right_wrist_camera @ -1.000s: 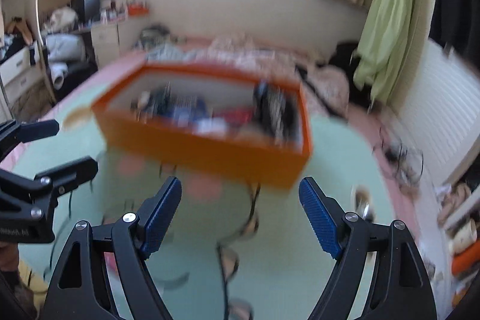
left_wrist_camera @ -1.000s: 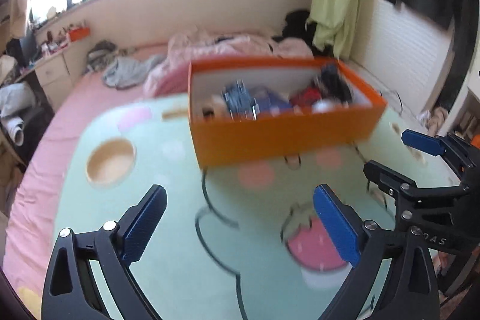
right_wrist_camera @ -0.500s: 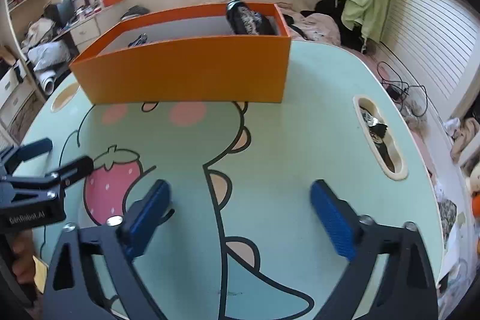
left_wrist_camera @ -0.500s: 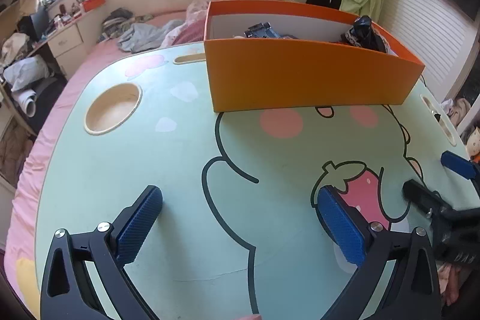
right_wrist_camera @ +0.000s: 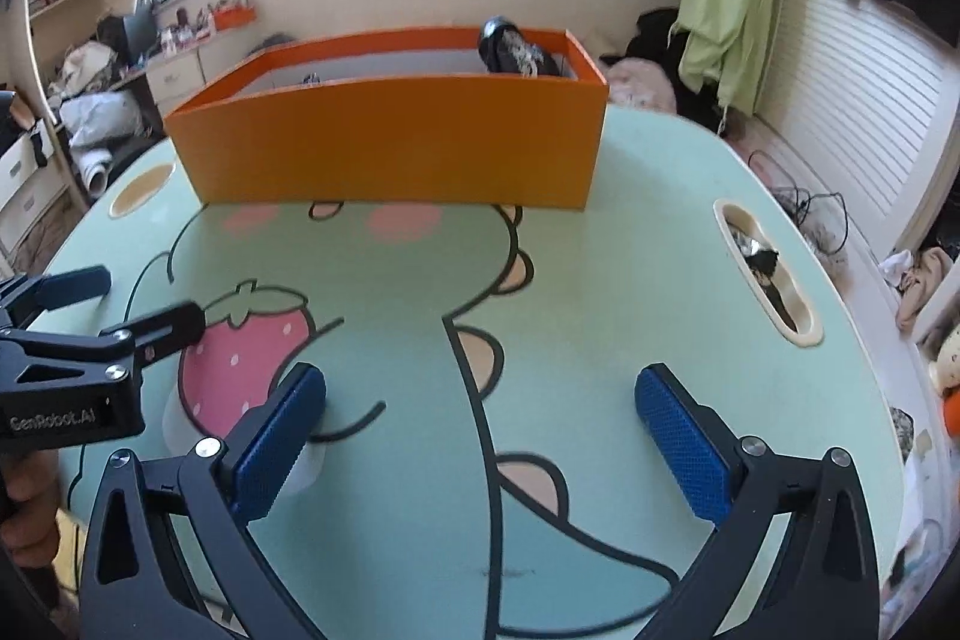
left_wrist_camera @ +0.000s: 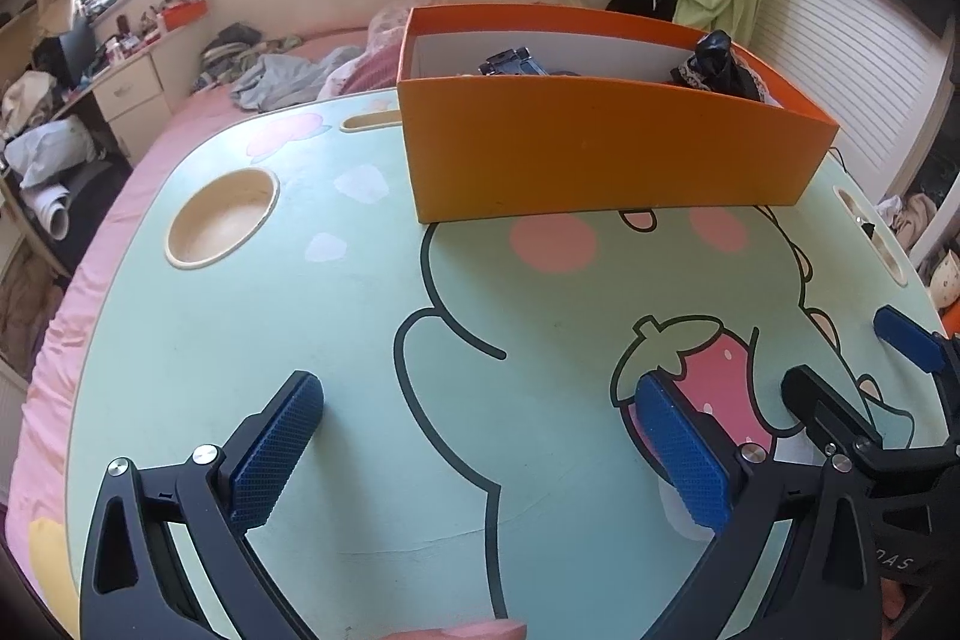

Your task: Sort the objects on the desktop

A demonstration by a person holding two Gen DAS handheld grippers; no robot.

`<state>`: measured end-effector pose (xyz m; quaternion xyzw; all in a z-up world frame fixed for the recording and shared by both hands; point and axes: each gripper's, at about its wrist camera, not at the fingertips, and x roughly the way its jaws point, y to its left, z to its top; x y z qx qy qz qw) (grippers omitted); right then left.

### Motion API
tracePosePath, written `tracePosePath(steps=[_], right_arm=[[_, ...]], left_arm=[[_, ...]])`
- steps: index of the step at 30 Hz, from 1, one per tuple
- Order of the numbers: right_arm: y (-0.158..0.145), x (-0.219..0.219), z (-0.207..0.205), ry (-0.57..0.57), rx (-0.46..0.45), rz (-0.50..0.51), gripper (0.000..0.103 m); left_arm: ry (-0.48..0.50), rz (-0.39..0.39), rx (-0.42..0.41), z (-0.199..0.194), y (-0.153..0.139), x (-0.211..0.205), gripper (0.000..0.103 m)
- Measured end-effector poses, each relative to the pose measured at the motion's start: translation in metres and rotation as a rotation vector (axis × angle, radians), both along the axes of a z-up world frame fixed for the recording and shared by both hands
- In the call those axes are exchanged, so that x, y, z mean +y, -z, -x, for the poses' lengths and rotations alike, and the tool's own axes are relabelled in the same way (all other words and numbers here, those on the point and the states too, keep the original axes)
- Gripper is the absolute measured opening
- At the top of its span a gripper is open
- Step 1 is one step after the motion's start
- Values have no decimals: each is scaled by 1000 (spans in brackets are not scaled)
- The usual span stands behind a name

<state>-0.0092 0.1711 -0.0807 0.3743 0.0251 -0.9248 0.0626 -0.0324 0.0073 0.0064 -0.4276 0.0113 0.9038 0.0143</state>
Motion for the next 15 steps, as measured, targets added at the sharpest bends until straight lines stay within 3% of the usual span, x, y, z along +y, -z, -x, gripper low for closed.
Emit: tracePosePath(steps=[15], right_arm=[[-1,-3,1,2,0,1,103]], left_arm=[[-1,1,3,0,1,1,103]])
